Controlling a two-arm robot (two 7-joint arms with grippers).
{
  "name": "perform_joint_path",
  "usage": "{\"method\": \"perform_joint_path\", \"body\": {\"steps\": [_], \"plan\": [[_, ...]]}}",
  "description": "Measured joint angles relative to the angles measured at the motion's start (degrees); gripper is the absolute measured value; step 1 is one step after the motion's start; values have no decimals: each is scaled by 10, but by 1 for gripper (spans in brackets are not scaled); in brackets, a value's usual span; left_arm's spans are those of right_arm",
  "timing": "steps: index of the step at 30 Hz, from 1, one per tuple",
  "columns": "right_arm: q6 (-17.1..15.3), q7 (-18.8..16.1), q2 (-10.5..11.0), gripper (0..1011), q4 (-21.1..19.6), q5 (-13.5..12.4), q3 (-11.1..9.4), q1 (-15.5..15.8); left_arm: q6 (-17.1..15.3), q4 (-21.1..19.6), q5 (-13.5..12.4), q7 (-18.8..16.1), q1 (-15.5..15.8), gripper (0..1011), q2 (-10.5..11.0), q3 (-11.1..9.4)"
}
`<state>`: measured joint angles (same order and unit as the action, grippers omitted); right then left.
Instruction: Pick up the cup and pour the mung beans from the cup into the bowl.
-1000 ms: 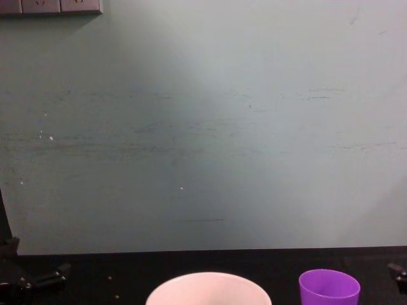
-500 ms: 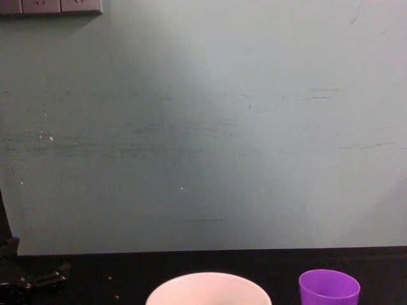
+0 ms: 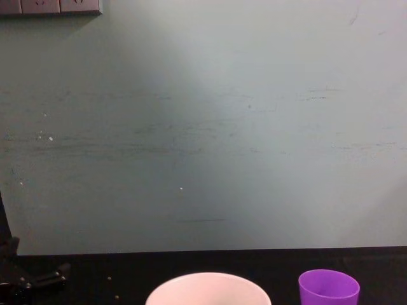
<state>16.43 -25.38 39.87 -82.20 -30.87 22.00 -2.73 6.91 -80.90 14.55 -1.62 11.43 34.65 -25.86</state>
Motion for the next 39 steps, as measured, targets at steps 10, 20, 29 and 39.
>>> {"method": "perform_joint_path", "body": {"steps": [10,20,29,39], "plan": [[-30,-34,-40,1002,27,6,18,-41,0,0,0,0,0,1000,0,0],[-32,-34,-81,1002,54,30,27,-69,0,0,0,0,0,1000,0,0],[-40,-34,-114,1002,76,41,24,-86,0,0,0,0,0,1000,0,0],[-48,-6,-144,1002,98,64,14,-99,0,0,0,0,0,1000,0,0]]}}
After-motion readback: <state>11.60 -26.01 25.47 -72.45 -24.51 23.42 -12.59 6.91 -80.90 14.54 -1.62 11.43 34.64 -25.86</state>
